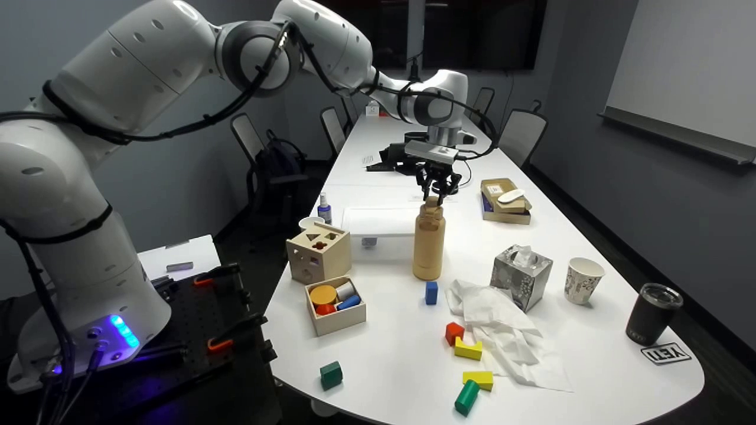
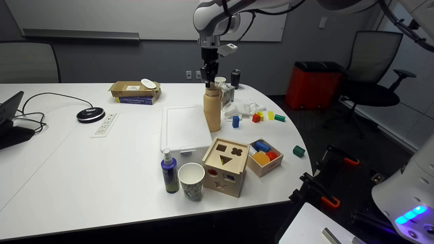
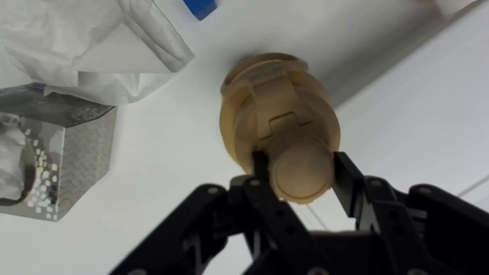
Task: Slightly twist the cap on the water bottle
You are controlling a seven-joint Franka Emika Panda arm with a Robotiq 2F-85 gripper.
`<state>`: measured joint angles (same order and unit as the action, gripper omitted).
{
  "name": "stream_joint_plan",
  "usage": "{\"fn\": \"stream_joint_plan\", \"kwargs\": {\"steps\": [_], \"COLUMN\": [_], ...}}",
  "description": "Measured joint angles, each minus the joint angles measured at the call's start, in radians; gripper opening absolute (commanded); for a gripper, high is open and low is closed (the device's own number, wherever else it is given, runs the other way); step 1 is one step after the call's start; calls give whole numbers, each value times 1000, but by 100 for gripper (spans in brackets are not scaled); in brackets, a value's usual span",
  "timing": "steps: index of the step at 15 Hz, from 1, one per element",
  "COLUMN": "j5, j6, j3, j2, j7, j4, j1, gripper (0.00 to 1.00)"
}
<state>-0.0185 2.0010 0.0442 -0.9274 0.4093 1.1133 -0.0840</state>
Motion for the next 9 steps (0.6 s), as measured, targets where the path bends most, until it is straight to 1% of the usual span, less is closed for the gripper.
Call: {"fn": "stream_joint_plan", "kwargs": {"steps": [3, 9], "j5": [-11, -15], "j6": [0, -9], "j3": [0, 1], "j2": [0, 0], "j7": [21, 143], "j4": [0, -2], "j1": [1, 1], "gripper": [20, 20]}}
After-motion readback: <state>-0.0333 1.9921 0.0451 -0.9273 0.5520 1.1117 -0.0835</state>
